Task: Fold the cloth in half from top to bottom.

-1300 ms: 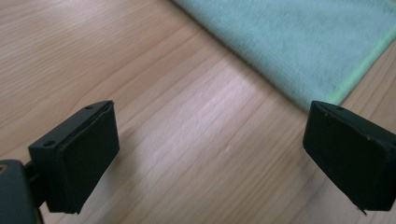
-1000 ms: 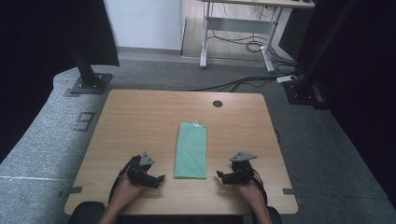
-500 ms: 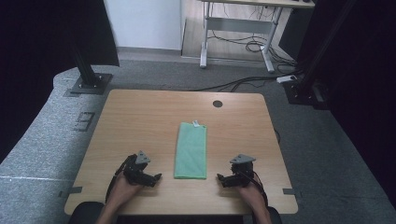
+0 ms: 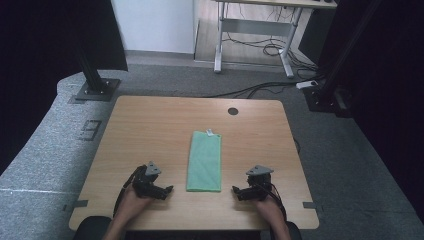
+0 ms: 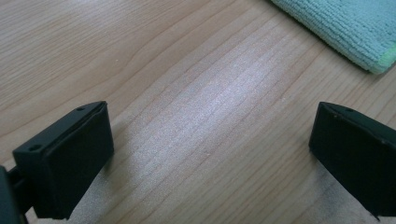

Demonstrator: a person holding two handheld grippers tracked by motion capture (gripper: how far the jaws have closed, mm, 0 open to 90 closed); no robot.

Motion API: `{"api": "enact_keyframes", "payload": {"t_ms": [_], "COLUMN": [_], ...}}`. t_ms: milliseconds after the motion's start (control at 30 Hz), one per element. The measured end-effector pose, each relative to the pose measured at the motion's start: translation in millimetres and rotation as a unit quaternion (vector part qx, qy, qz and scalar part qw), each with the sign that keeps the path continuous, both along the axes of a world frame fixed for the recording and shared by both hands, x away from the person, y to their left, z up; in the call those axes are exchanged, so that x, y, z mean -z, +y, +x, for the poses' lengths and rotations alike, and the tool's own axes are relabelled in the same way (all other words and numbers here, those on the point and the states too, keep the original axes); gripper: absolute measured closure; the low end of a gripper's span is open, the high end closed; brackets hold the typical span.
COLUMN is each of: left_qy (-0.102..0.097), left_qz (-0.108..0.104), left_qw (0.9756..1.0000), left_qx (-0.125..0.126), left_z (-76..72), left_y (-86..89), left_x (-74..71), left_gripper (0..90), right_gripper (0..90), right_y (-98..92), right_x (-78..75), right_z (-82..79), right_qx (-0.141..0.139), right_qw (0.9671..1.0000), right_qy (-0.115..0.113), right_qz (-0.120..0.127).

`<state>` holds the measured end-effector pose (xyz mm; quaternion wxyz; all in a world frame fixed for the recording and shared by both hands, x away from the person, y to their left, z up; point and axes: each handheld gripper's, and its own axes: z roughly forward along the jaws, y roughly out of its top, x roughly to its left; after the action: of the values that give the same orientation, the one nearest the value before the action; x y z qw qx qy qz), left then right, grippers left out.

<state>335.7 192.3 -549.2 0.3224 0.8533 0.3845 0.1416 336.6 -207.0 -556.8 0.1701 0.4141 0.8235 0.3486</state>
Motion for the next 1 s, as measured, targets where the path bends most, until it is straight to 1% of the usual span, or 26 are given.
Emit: {"api": "enact_keyframes", "payload": {"t_ms": [1000], "left_qy": [0.0], "left_qz": [0.0], "left_qw": [1.0], "left_qx": [-0.005], "left_z": [0.2], "left_y": [-0.9], "left_x": [-0.1], "left_gripper": [0.0], "right_gripper": [0.7], "right_y": [2.2], "right_x": [-0.9], "right_z": [0.9], "right_qx": [0.004], "right_qw": [1.0], "right_qy": [0.002], "right_qz": [0.001]}}
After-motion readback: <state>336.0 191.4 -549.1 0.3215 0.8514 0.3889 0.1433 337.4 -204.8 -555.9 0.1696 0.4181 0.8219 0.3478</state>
